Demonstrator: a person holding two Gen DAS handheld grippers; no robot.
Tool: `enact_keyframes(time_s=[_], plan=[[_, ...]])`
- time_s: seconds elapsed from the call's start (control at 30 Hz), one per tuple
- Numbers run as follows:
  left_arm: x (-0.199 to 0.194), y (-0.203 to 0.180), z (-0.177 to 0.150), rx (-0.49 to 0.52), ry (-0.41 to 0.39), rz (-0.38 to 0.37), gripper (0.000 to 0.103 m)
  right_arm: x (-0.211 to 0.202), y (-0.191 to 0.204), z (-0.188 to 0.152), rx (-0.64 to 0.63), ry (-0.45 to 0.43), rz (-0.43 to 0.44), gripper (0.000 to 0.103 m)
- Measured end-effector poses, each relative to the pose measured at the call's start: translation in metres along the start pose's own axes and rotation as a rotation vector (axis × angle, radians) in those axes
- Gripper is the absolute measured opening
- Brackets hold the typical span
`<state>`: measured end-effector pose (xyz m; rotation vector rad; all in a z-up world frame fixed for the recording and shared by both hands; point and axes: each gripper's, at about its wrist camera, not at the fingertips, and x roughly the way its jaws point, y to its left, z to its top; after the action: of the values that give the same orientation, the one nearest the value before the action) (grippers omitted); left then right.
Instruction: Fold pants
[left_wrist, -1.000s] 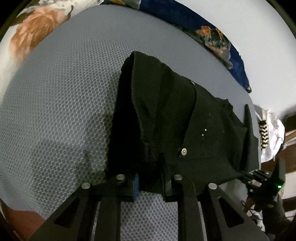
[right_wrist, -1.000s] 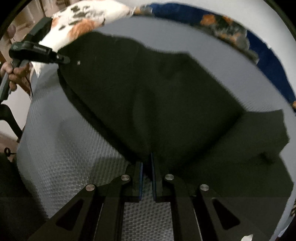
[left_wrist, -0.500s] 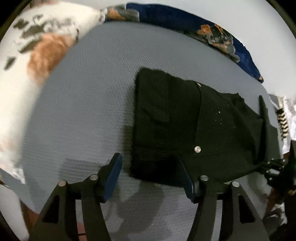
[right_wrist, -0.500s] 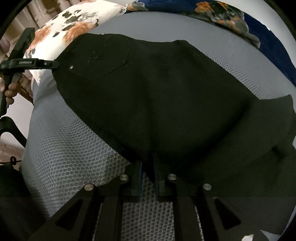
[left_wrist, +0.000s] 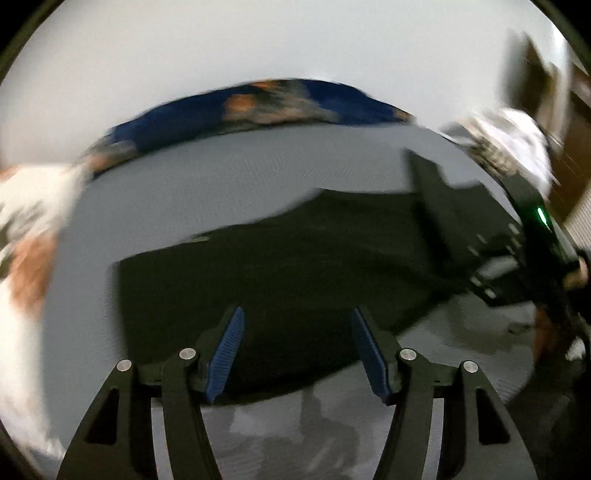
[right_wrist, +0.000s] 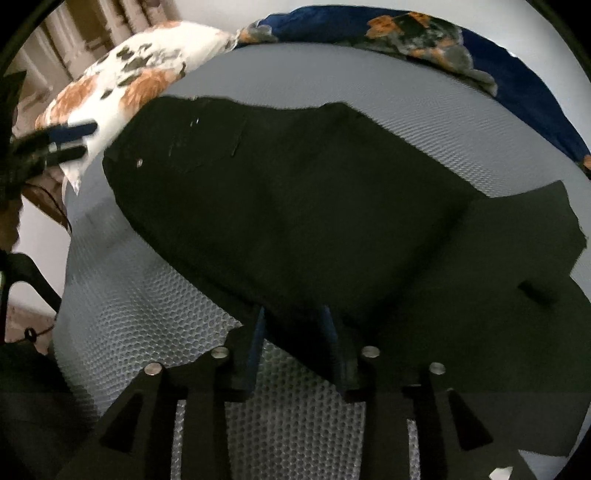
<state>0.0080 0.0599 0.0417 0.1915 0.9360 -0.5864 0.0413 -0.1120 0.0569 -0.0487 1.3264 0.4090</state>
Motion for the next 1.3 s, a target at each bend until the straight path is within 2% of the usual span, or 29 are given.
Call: enact_keyframes(time_s=[0.13,0.23,0.3,0.4,0.57,0.8,0.9,1.0,1.07,1.23,1.27,1.3], plan=[[0.035,-0.05,0.008,0.117,0.035,-0.093,0.061,-0.005,-0.014,-0.002,0.03,-0.035,-0.03,0.035],[0.059,-0.08,0.012,0.205,0.063,-0.095,0.06,-0.002,-0.021,0.001,0.07,-0.056,-0.029,0.035],[0.069,-0.09,0.013,0.224,0.081,-0.101,0.06,-0.008,-0.025,0.002,0.099,-0.081,-0.019,0.035],[0.078,-0.098,0.013,0.227,0.1,-0.13,0.06,-0.019,-0.04,-0.006,0.151,-0.094,-0.009,0.035],[0.089,-0.114,0.011,0.236,0.109,-0.158,0.06,-0.012,-0.06,-0.023,0.268,-0.043,0.067,0.037],[0.095,-0.127,0.008,0.247,0.124,-0.169,0.06,0.0,-0.066,-0.028,0.342,0.012,0.105,0.037],[0.101,-0.13,0.009,0.238,0.128,-0.16,0.06,0.004,-0.074,-0.031,0.388,0.023,0.111,0.042],[0.106,-0.133,0.009,0.229,0.128,-0.159,0.06,0.006,-0.078,-0.026,0.415,-0.004,0.144,0.042],[0.108,-0.138,0.009,0.237,0.122,-0.15,0.06,0.002,-0.077,-0.016,0.408,-0.035,0.167,0.036],[0.116,-0.144,0.017,0.218,0.11,-0.157,0.06,0.0,-0.076,0.001,0.388,-0.065,0.153,0.036],[0.118,-0.145,0.018,0.211,0.111,-0.16,0.059,0.001,-0.078,0.002,0.396,-0.069,0.16,0.036],[0.121,-0.146,0.02,0.205,0.114,-0.168,0.051,0.002,-0.08,0.003,0.403,-0.073,0.161,0.036]])
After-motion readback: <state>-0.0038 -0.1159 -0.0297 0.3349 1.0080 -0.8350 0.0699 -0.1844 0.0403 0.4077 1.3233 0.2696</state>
